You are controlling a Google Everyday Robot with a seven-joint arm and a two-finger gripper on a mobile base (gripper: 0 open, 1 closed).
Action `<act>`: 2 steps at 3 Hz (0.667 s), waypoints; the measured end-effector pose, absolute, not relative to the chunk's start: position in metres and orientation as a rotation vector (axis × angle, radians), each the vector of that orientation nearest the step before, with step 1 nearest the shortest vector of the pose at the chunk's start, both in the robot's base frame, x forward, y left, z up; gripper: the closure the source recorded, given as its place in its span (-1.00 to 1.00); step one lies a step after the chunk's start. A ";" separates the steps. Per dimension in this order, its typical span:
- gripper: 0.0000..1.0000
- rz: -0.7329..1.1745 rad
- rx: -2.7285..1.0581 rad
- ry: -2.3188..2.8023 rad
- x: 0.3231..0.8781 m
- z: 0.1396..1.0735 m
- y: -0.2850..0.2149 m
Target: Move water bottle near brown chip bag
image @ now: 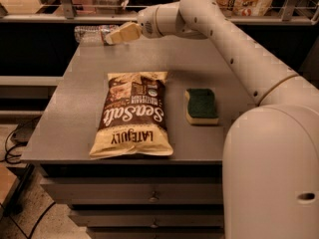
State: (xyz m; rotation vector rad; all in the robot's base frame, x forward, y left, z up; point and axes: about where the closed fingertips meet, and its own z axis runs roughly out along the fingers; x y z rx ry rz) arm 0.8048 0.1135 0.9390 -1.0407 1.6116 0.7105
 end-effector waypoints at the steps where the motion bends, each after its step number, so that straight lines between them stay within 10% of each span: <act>1: -1.00 0.693 -1.029 1.627 0.823 0.929 0.124; 2: -1.00 0.682 -0.992 1.652 0.842 0.916 0.133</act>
Offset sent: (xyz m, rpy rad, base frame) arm 0.0626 0.0244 -0.0326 0.0038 0.0315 -0.1090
